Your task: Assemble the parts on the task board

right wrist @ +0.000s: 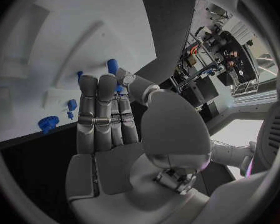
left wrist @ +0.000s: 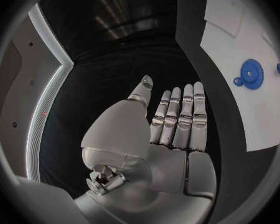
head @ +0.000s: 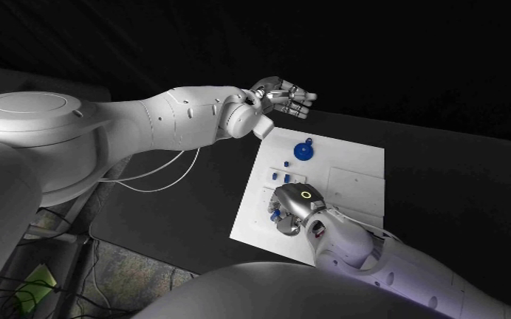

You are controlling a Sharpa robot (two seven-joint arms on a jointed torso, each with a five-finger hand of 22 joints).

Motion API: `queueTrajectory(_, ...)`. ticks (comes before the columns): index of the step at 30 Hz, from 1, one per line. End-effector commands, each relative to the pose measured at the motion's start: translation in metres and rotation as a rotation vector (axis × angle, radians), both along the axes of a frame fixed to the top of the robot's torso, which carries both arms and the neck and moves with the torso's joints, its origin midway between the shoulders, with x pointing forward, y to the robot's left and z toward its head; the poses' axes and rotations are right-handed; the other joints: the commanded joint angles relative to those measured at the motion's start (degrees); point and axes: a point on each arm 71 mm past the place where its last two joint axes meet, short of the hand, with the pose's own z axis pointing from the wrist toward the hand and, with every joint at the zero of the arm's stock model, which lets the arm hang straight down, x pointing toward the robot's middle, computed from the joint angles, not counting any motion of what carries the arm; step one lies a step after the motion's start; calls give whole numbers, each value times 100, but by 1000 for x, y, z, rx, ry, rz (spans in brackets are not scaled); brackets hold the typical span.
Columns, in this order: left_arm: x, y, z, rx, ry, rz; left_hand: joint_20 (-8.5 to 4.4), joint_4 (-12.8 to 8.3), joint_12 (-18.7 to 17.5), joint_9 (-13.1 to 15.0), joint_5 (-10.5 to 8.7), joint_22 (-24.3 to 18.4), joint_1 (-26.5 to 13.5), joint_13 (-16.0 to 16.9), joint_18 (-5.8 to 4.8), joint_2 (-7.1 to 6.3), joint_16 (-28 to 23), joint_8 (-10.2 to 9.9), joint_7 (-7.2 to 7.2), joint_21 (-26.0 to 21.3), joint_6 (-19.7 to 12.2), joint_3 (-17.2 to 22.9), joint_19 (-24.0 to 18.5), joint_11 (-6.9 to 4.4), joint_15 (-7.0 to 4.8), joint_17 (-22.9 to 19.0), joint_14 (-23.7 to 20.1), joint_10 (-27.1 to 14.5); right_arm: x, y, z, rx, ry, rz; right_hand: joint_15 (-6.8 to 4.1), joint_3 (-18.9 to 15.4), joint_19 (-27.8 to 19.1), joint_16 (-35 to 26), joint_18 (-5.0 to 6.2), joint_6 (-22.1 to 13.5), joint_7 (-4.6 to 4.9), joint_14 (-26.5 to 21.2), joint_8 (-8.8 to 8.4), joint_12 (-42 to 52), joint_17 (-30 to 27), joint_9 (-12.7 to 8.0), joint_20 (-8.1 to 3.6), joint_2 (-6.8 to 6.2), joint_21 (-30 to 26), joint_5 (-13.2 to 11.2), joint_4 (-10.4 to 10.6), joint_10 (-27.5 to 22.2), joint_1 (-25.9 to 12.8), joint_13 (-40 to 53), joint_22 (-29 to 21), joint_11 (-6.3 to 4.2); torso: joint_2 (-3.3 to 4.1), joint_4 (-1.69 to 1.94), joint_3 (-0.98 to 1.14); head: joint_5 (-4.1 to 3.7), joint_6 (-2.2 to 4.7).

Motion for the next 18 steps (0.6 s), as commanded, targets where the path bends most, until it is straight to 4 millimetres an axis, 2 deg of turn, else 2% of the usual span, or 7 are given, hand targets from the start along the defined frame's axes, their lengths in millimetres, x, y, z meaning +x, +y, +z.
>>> queueTrajectory(1, -1, -2, 0, -15, 3, -19, -12, 28, 5, 8, -18, -10, -30, 0, -62, 26, 0, 24, 4, -23, -43, -7, -44, 5, 6, 1, -46, -36, 0, 0, -2, -6, 1, -1, -13, 20, 30, -25, 85, 24, -5, 36, 1, 24, 7, 1, -13, 67, 7, 14, -11, 453, 9, 27, 164, -122, 1, 0, -1, 5, 1)
queueTrajectory(13, -1, -2, 0, -15, 8, -25, -10, 32, 6, 8, -20, -10, -32, 0, -62, 26, 0, 24, 8, -22, -51, -10, -51, 7, 10, 1, -57, -43, 2, 0, -1, 8, -28, -46, -12, 39, 39, -31, 88, 26, -7, 43, 2, 26, 12, 1, -12, 68, 44, 14, -24, 459, 15, 27, 174, -122, 1, 3, -2, 10, 1)
queueTrajectory(18, -1, -3, 0, -15, 9, -29, -10, 32, 6, 8, -20, -10, -32, 0, -62, 26, 0, 24, 8, -22, -51, -10, -51, 7, 10, 1, -57, -43, 1, 2, -1, 5, -22, -36, -13, 54, 41, -34, 89, 30, -8, 50, 1, 25, 14, 1, -12, 60, 61, 13, -20, 463, 15, 27, 175, -123, -2, -1, -9, 15, 1)
